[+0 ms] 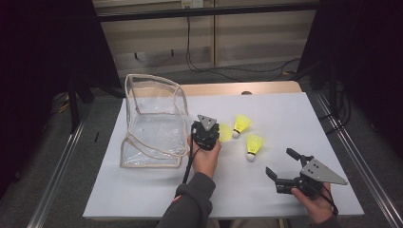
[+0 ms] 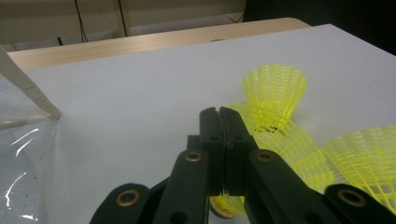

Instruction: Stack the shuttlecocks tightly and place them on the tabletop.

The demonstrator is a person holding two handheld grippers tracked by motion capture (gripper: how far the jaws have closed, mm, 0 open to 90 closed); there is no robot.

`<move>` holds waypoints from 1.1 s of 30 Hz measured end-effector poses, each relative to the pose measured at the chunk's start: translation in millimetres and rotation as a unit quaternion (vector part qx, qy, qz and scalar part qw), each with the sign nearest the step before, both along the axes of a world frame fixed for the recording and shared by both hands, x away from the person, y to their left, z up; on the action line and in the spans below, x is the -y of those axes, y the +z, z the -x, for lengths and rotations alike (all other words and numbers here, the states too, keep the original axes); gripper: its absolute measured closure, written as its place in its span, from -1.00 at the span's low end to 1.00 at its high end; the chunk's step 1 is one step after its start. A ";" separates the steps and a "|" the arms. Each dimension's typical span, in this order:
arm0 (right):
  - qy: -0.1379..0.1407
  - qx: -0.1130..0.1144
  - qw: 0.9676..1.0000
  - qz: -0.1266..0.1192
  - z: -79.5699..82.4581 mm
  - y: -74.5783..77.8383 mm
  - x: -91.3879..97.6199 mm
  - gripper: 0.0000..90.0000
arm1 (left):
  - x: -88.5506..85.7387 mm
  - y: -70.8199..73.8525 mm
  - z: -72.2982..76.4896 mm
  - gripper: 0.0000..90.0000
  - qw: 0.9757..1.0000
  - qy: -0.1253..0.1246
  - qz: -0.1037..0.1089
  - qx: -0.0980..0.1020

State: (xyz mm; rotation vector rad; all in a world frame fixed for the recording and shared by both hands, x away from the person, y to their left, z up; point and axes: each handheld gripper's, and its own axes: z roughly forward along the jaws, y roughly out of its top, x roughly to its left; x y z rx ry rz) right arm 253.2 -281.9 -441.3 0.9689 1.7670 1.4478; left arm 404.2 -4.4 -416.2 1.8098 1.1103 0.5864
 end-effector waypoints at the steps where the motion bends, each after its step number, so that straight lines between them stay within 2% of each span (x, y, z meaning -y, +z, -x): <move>1: 0.000 0.000 1.000 0.000 0.0 0.0 0.1 -0.92 | 0.4 -1.3 -1.0 0.97 1.000 0.000 0.002 0.000; 9: 0.000 -0.002 1.000 0.000 0.1 -0.4 0.3 -0.92 | 4.1 -6.5 -8.4 0.94 1.000 0.003 0.017 0.013; 19: 0.001 -0.003 1.000 0.000 0.2 -0.4 0.7 -0.92 | 12.2 -5.2 -12.0 0.92 1.000 -0.008 0.022 0.008; 23: 0.000 -0.001 1.000 -0.001 0.1 -0.4 1.2 -0.92 | 12.7 -4.9 -11.7 0.96 1.000 -0.008 0.020 0.008; 32: 0.000 -0.001 1.000 0.000 0.1 -0.3 0.9 -0.92 | 4.5 -1.5 -12.7 0.99 1.000 0.012 -0.014 0.017; 33: 0.000 -0.001 1.000 0.000 0.1 -0.3 0.9 -0.92 | 4.1 -1.6 -13.0 0.99 1.000 0.016 -0.012 0.020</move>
